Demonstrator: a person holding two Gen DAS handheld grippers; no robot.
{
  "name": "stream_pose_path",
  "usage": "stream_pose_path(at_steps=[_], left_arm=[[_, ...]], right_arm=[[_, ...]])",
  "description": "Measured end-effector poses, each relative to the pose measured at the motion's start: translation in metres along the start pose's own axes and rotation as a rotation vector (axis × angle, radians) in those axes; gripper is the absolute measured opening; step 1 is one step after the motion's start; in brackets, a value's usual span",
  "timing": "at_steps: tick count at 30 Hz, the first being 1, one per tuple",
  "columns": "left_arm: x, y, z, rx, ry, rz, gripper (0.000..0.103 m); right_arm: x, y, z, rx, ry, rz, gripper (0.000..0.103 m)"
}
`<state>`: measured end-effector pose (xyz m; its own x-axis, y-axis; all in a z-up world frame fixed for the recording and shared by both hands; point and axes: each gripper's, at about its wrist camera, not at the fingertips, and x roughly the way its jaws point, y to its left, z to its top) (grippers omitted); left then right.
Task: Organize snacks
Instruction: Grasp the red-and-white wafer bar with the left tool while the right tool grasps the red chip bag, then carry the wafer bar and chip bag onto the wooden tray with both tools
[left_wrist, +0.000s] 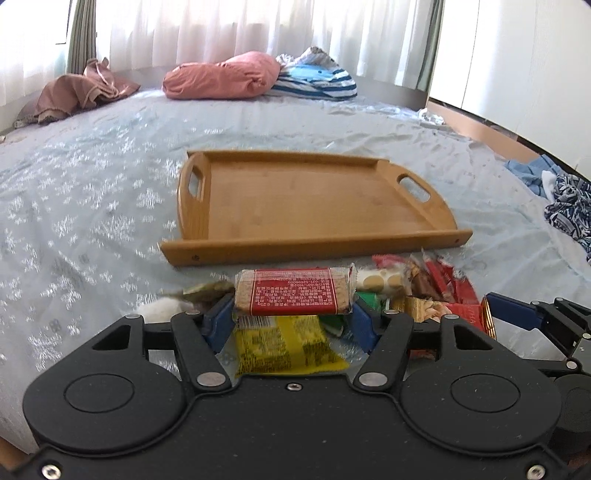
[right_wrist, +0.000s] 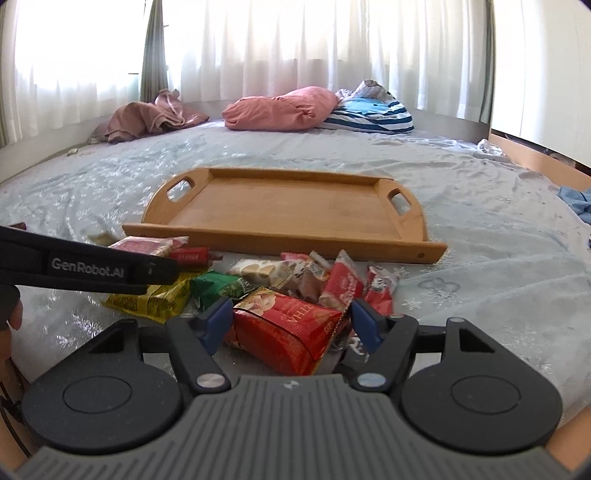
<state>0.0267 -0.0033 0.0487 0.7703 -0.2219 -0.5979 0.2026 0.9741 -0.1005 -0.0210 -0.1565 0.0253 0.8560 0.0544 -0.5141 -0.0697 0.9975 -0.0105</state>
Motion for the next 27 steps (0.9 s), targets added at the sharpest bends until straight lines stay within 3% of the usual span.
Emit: stream_pose_path(at_steps=[16,27], left_arm=[[-0.001,-0.006,0.024,0.017,-0.019,-0.025,0.062],[0.027,-0.002,0.056,0.017,-0.007,-0.001,0.062]], right_arm=[[-0.017,-0.028,0.025,0.074,-0.076,-0.053,0.071],[0.023,-0.061,0.067,0.115,-0.092,-0.074,0.071]])
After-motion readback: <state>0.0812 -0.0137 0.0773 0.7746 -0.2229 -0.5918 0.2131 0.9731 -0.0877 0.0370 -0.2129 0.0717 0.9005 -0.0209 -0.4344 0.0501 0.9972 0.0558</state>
